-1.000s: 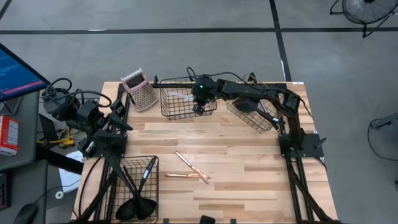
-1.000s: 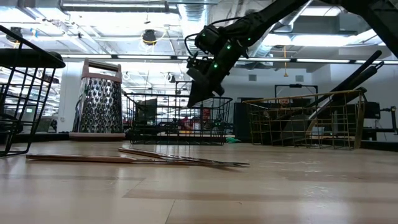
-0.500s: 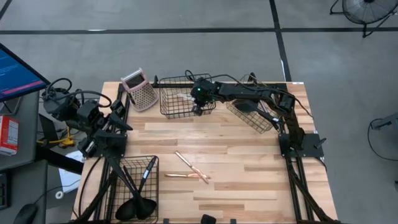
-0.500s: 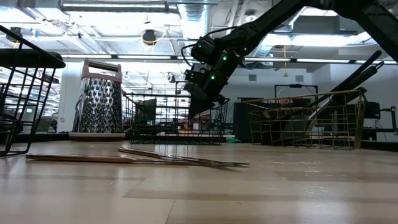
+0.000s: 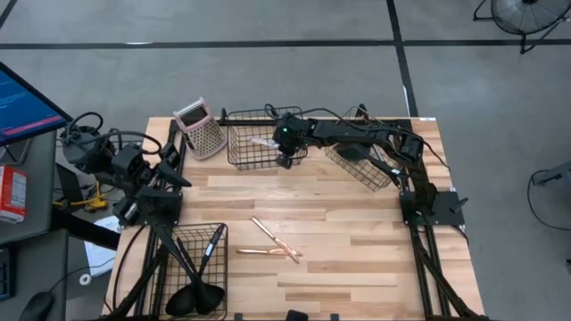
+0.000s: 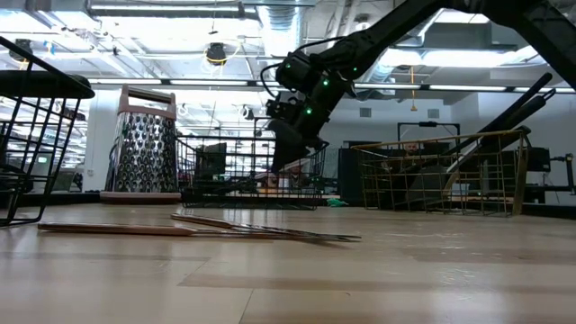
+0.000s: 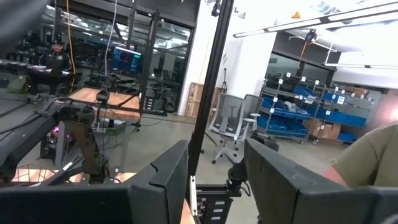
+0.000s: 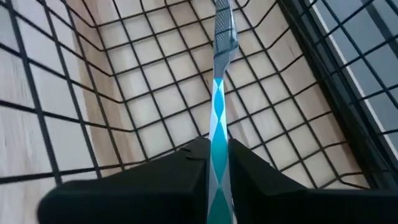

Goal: Pick & Place Kitchen Items
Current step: Put the light blue knife into the top black wire basket, then put the brown knife into the top black wire basket

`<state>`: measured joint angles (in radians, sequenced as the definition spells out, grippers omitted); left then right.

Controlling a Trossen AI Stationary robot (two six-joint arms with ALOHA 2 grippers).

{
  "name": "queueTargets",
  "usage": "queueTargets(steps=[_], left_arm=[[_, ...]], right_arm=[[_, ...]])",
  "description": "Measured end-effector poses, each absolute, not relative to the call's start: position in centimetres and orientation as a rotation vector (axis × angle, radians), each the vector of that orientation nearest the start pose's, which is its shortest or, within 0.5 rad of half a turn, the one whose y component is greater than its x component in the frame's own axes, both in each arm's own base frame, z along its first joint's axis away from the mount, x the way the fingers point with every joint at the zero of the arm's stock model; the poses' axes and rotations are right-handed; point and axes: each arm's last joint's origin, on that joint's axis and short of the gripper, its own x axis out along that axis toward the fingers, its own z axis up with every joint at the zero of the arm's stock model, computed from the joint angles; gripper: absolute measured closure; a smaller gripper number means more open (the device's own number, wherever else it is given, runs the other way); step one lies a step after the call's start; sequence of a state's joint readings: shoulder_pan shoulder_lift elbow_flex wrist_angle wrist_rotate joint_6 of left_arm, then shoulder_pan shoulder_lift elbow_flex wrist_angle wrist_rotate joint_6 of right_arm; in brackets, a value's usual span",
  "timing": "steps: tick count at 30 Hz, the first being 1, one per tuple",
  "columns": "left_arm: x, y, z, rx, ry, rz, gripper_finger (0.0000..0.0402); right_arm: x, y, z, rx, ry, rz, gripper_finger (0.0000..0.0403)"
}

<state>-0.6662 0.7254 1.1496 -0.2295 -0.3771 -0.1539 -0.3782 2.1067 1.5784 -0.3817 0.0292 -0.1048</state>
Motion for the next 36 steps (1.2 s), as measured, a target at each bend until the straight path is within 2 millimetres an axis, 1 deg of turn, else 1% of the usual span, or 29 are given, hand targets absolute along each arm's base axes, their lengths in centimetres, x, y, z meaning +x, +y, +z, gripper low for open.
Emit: queueTargets(steps=[7, 16, 19, 20, 22, 25, 28, 30, 32, 34, 36], left_arm=[[9.6, -6.2, 45.1, -0.244, -0.138, -0.300, 0.0262], [9.6, -6.2, 45.0, -0.239, -0.128, -0.299, 0.0262], [9.6, -6.2, 45.0, -0.239, -0.127, -0.300, 0.0262], [9.6, -6.2, 45.0, -0.241, -0.126, -0.300, 0.0262], [9.6, -6.2, 45.0, -0.242, -0.126, -0.299, 0.0262], [9.7, -6.1, 45.0, -0.244, -0.127, -0.264, 0.0262], [9.7, -6.1, 45.0, -0.244, -0.126, -0.257, 0.0262], [9.7, -6.1, 45.0, -0.244, -0.126, -0.258, 0.0261], [9.7, -6.1, 45.0, -0.243, -0.126, -0.258, 0.0258], [9.7, -6.1, 45.0, -0.243, -0.125, -0.258, 0.0254], [9.7, -6.1, 45.0, -0.242, -0.124, -0.258, 0.0249]], right_arm=[[42.3, -16.9, 18.3, 0.080, 0.920, -0.347, 0.0343], [42.3, -17.0, 18.3, 0.075, 0.923, -0.368, 0.0337], [42.6, -17.0, 19.2, 0.093, 0.936, -0.360, 0.0329], [42.8, -17.1, 19.9, 0.093, 0.932, -0.358, 0.0322], [43.2, -17.1, 22.5, 0.071, 0.900, -0.352, 0.0304], [43.4, -16.4, 27.8, 0.035, 0.833, -0.340, 0.0266], [42.7, -14.8, 32.8, 0.010, 0.799, -0.318, 0.0222], [41.7, -13.1, 35.6, 0.020, 0.798, -0.302, 0.0195], [40.4, -11.0, 38.0, 0.046, 0.805, -0.308, 0.0176], [38.8, -8.3, 39.4, 0.072, 0.845, -0.324, 0.0166], [37.5, -5.3, 39.9, 0.089, 0.898, -0.349, 0.0164]])
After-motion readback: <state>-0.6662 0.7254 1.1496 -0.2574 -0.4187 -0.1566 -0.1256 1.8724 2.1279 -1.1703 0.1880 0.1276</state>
